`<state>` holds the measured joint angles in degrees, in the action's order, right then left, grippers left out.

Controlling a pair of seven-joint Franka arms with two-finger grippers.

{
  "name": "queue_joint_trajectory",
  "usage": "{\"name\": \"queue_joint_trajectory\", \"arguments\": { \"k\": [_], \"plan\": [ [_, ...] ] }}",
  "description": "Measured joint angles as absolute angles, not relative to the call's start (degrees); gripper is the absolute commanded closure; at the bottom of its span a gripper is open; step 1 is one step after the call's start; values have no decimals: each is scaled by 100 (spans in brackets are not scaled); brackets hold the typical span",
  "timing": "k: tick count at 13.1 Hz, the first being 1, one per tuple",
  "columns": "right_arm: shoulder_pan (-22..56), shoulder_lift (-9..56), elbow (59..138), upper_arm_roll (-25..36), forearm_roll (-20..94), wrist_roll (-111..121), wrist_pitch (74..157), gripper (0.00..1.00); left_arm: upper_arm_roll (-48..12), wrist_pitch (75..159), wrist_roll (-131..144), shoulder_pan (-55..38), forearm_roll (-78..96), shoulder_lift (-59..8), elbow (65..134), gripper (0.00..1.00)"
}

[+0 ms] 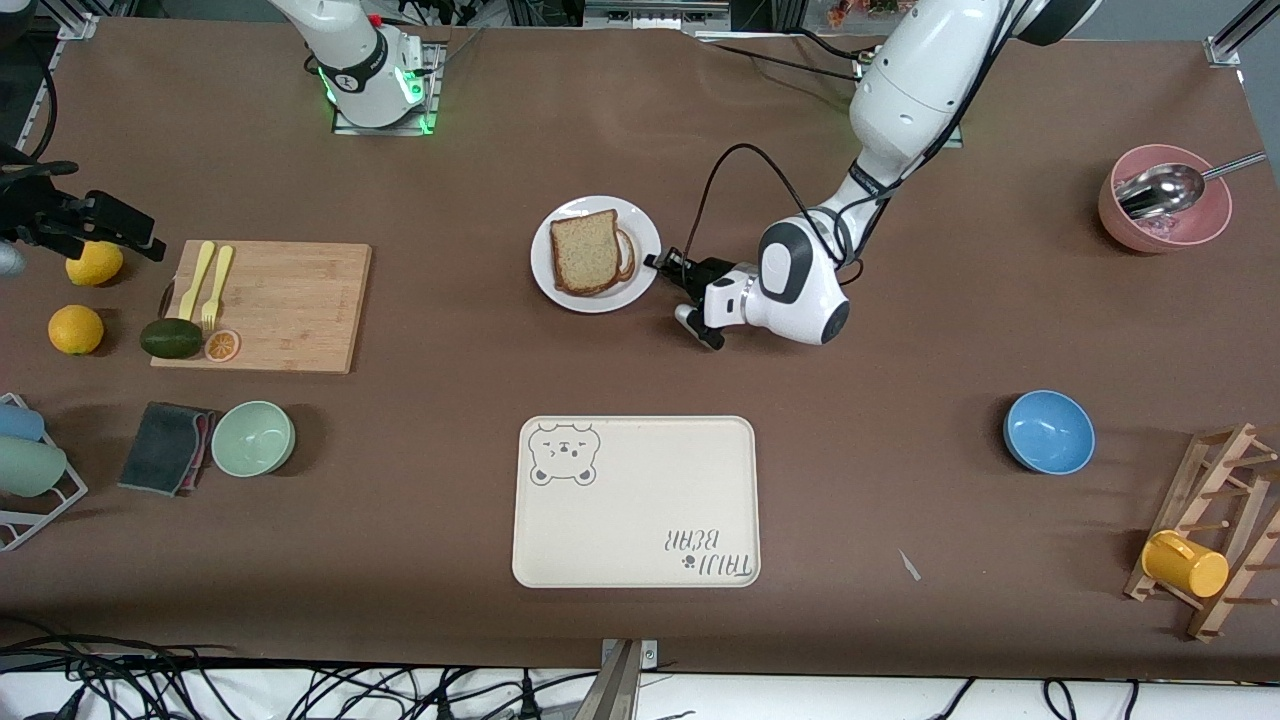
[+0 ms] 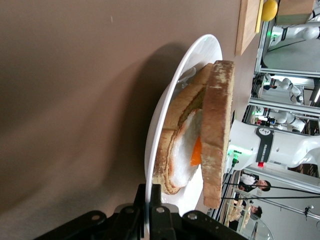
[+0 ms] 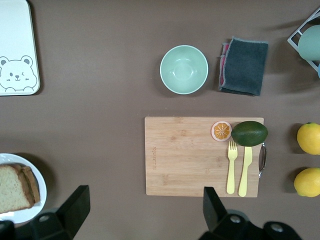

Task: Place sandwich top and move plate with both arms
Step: 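Slide the plate with the left gripper onto the bear placemat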

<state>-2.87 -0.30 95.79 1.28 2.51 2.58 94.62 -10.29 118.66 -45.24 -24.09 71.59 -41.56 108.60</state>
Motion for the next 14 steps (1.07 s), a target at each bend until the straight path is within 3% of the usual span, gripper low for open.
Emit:
{"name": "queue_joint_trajectory", "arguments": {
  "k": [8, 14],
  "plan": [
    [-287, -30, 9579, 128, 251, 258, 9462, 0, -1029, 11812, -4373, -1820, 7164, -3948, 10586, 100],
    [-287, -30, 9578, 127, 251, 258, 9464, 0, -1015, 11813, -3538, -1646, 7172, -3946, 9894, 100]
  ]
}}
